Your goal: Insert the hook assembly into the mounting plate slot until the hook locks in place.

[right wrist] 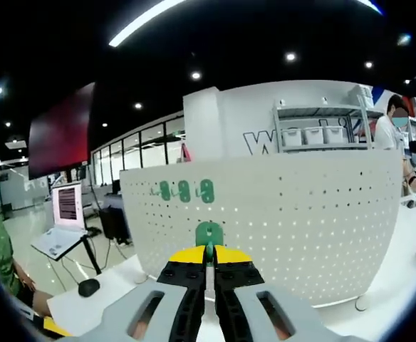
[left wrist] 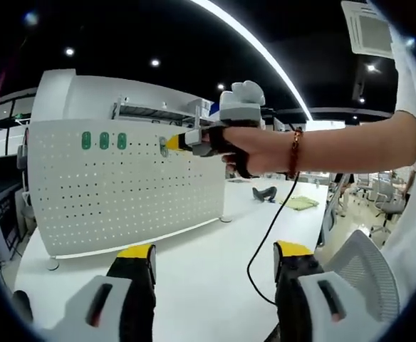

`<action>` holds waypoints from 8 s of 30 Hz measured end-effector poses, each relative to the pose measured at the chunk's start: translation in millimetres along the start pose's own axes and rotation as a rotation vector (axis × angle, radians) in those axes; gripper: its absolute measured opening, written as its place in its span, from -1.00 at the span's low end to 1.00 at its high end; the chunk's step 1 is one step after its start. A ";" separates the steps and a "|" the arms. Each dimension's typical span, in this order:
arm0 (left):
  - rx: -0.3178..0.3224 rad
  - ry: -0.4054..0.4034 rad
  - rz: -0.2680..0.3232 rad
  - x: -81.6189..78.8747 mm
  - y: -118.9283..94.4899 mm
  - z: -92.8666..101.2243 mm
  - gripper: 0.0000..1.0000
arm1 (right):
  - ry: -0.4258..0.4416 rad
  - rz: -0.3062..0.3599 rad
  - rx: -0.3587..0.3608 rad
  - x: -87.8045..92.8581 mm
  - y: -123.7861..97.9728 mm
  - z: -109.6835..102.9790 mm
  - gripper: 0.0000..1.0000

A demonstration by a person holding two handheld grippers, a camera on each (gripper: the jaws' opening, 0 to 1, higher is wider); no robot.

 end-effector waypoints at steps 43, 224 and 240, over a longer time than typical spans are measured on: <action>0.000 -0.062 0.023 3.2 -0.9 -15.9 0.44 | -0.013 0.003 0.125 -17.1 49.4 20.3 -0.98; -0.013 -0.033 -0.062 -8.7 -2.3 -24.6 0.37 | -0.100 0.000 -0.097 29.1 26.0 -17.3 0.07; -0.048 -0.010 -0.062 -18.6 -13.9 -9.8 0.40 | -0.093 -0.019 -0.139 51.4 -53.3 -8.9 0.16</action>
Point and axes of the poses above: the point that each gripper's makers call its tool centre point, and the gripper's own axes: y roughly forward along the fingers, z roughly to its right, x roughly out of its underside, the point moved 8 cm from there along -y, roughly backward along the fingers, and after that the axes turned 10 degrees about -y, right-handed, at the moved point
